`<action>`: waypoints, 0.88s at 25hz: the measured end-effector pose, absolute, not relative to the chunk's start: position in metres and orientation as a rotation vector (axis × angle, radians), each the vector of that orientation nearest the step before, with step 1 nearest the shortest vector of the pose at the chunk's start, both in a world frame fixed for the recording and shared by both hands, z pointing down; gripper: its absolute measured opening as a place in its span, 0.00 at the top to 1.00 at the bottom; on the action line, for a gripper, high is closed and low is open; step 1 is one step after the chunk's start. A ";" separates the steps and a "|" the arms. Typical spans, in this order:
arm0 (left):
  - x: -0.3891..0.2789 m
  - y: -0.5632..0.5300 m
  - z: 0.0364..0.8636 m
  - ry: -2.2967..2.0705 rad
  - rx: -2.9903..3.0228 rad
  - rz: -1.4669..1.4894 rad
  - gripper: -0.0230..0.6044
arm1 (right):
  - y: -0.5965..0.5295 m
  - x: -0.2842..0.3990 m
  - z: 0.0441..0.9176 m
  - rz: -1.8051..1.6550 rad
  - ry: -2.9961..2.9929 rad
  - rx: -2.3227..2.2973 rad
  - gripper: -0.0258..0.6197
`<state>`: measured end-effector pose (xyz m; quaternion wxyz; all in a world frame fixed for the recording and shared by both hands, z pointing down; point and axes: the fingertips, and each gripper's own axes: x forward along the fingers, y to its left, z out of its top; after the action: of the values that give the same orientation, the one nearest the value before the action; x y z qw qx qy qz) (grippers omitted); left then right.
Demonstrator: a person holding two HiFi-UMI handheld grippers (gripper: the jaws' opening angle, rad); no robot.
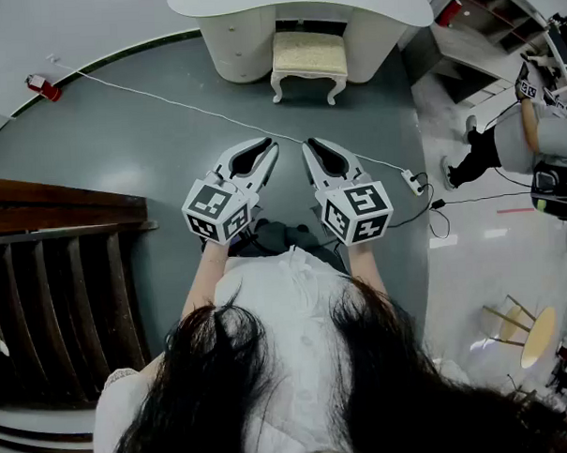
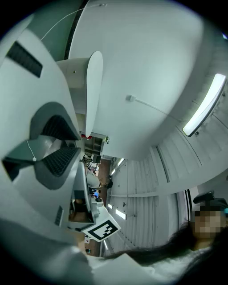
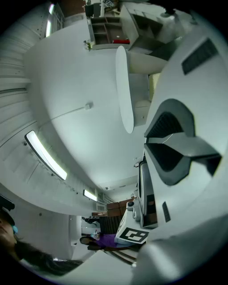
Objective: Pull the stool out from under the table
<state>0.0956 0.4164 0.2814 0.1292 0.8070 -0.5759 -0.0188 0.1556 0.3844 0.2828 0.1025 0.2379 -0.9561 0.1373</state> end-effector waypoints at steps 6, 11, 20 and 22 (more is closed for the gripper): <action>0.101 0.412 0.281 -1.677 2.348 -0.045 0.86 | 0.379 0.163 0.280 0.414 -2.844 0.718 0.87; 0.108 0.407 0.281 -1.680 2.350 -0.034 0.86 | 0.374 0.171 0.279 0.426 -2.866 0.716 0.87; 0.137 0.389 0.282 -1.679 2.357 -0.025 0.86 | 0.358 0.202 0.284 0.448 -2.863 0.717 0.87; 0.144 0.386 0.286 -1.678 2.355 -0.016 0.86 | 0.355 0.210 0.287 0.460 -2.864 0.715 0.87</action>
<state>0.1443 0.3861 0.2859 0.1247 0.8080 -0.5758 -0.0053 0.2103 0.3550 0.2872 0.0770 0.2385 -0.9559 0.1534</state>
